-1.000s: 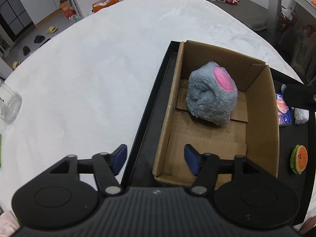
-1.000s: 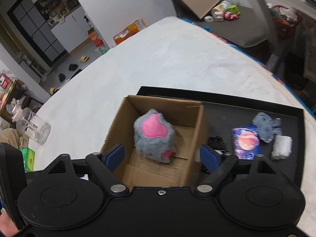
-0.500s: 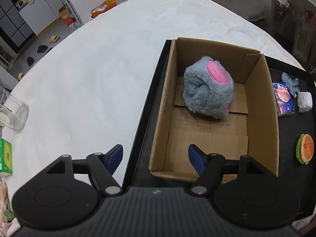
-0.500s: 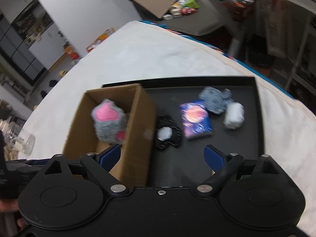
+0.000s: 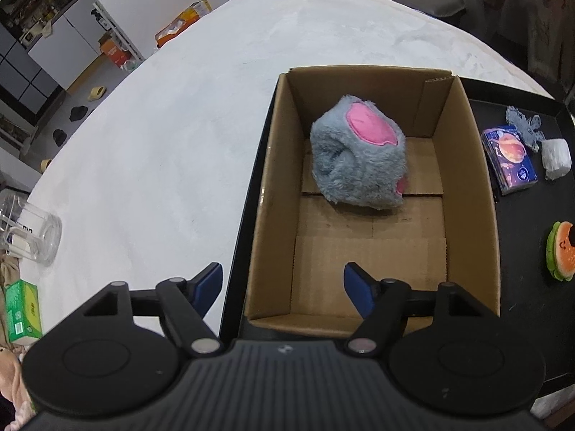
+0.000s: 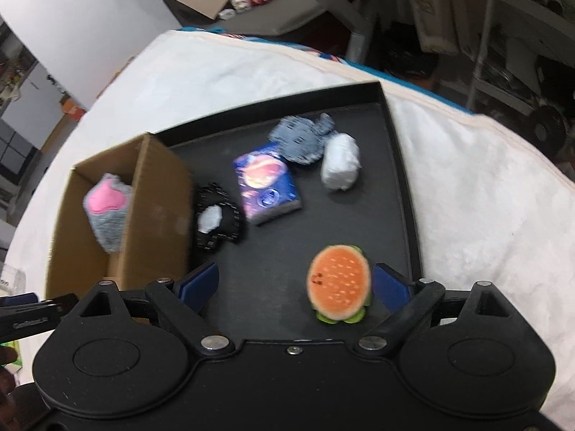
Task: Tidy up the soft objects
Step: 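Move the right gripper to the plush hamburger and grasp it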
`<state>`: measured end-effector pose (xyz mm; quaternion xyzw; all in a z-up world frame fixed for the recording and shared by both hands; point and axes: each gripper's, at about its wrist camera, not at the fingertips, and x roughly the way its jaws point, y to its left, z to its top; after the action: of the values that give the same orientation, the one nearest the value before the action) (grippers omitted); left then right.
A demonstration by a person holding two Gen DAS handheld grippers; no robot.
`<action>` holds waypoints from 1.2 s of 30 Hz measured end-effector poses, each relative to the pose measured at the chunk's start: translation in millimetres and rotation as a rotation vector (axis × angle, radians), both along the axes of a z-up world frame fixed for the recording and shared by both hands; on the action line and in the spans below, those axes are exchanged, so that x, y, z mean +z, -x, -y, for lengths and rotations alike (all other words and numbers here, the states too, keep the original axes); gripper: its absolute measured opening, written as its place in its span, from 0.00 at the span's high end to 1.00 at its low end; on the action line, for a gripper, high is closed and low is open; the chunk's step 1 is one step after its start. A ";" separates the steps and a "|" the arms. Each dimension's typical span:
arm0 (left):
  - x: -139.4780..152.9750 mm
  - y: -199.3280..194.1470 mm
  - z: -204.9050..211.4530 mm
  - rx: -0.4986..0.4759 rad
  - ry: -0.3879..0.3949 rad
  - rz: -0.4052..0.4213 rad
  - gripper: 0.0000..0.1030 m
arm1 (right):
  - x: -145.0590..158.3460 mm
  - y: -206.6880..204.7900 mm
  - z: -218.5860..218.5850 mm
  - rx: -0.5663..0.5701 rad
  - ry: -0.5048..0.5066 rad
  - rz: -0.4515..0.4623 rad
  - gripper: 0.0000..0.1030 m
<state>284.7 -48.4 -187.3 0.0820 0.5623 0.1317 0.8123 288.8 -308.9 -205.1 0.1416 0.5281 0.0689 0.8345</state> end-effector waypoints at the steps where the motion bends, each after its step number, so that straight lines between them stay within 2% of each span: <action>1: -0.8 -0.9 1.2 -0.002 -0.004 -0.003 0.29 | -3.2 -0.4 2.2 -0.005 0.000 -0.009 0.10; 7: -4.0 -3.9 4.4 -0.005 -0.014 -0.019 0.29 | -18.8 -4.6 5.6 -0.023 0.013 -0.057 0.10; 14: -2.6 -6.9 2.7 0.007 -0.007 -0.014 0.29 | -33.8 -13.2 -4.6 0.016 0.053 -0.092 0.11; 17: -2.1 -6.0 0.8 0.013 -0.001 -0.009 0.29 | -43.0 -16.3 -7.8 0.024 0.077 -0.120 0.18; 18: -2.0 -5.5 0.0 0.013 0.001 -0.009 0.29 | -47.2 -17.7 -7.2 0.025 0.073 -0.138 0.26; 19: -1.7 -5.2 -0.9 0.013 0.002 -0.008 0.29 | -51.4 -18.9 -6.8 0.024 0.067 -0.157 0.38; 21: -0.5 -3.8 -3.3 0.013 0.004 -0.005 0.29 | -56.4 -19.4 -6.6 0.023 0.076 -0.174 0.48; 22: 0.1 -3.1 -4.9 0.014 0.006 -0.003 0.29 | -55.4 -19.0 -7.1 0.025 0.084 -0.162 0.57; 25: 1.9 -1.8 -10.5 0.025 0.016 0.006 0.29 | -54.6 -17.8 -5.2 0.024 0.046 -0.167 0.62; 36: 12.4 6.1 -29.7 0.040 0.047 0.043 0.29 | -14.0 -9.3 -10.1 0.036 0.007 -0.056 0.63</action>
<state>278.5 -18.7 -174.9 0.0486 0.5490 0.1365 0.8232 298.1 -298.8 -219.1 0.1310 0.5539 0.0783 0.8185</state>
